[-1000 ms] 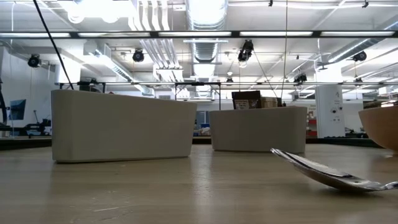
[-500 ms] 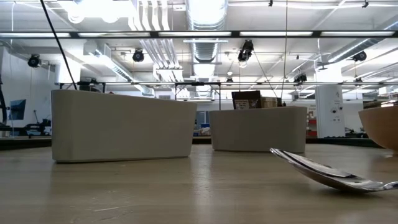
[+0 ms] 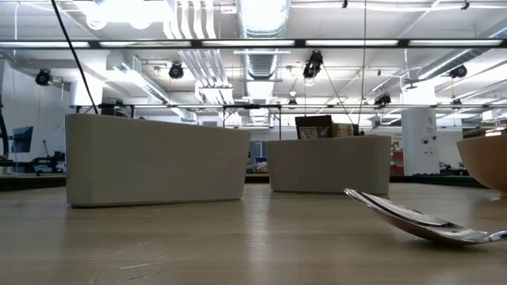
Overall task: Pick & Place Food Item
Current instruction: Put the white seasoning bottle into the top gray bin
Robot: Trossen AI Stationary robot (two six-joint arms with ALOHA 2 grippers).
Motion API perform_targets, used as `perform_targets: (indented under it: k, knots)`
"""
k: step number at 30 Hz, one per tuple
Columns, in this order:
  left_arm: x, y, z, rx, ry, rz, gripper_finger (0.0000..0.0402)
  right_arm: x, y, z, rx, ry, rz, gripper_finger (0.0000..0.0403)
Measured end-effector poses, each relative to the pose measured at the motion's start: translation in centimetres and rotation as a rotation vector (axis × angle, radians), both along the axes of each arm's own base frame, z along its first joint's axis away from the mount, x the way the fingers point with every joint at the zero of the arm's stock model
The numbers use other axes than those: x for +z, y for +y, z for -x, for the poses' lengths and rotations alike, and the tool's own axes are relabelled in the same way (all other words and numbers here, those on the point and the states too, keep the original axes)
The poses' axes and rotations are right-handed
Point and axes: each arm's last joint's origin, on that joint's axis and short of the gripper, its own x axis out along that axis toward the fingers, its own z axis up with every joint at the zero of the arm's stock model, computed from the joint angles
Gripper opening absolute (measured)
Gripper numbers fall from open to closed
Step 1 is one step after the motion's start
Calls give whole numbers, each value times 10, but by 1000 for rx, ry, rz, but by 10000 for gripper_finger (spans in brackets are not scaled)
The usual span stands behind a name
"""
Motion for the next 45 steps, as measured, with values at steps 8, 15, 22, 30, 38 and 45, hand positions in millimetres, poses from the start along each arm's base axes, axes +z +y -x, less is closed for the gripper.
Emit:
perform_targets:
  k: [8, 15, 22, 30, 38, 45]
  knots:
    - [-2, 0, 2, -13, 23, -15, 187, -7, 2, -9, 32, 3, 22, 275]
    - [-5, 0, 1, 3, 40, -3, 187, -1, 0, -6, 25, -1, 48, 196]
    - [-5, 0, 1, 0, 40, -4, 187, -1, 1, -6, 23, 2, 49, 196]
    - [-5, 0, 1, 1, 41, 4, 207, 2, 2, -5, 21, -6, 32, 196]
    - [-4, 0, 1, -4, 34, -9, 383, 17, 3, -1, 31, -61, 17, 196]
    - [0, 3, 5, 28, 37, 19, 362, 11, -2, 9, -60, 40, 57, 196]
